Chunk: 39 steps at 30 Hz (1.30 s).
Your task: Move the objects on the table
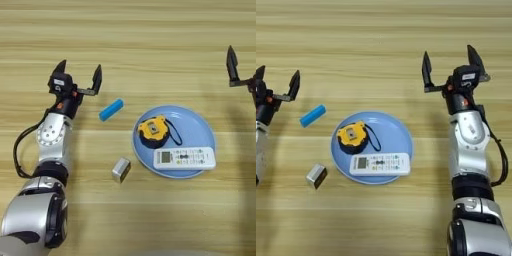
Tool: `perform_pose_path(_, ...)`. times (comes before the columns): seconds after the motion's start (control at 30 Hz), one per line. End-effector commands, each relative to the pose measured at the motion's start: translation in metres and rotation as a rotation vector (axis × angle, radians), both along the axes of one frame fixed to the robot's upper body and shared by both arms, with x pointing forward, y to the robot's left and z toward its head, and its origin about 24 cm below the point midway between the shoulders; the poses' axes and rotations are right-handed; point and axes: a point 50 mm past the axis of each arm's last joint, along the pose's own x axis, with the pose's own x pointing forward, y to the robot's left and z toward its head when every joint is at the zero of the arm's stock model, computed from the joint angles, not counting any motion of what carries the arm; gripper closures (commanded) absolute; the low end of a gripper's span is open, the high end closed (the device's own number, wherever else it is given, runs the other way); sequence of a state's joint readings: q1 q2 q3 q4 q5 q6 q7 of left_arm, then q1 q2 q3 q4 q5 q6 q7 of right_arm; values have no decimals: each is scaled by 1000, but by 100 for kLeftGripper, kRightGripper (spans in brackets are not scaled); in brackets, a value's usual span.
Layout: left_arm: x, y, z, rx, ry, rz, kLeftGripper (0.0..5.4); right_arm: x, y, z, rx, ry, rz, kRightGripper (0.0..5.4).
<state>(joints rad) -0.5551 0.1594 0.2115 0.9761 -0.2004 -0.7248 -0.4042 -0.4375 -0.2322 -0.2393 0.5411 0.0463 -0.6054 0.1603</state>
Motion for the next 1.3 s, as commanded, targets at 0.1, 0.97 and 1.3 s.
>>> perform_pose_path(0.1,2,-2,3,3,-12,-7,0,6,-3,-6,-20,0,-107,2)
perform_pose_path(0.97,1,-1,3,5,-18,-5,0,0,-8,-51,168,152,5,2)
perform_pose_path(1.3,-9,-18,4,25,-23,-131,0,-5,-7,-55,195,156,6,2)
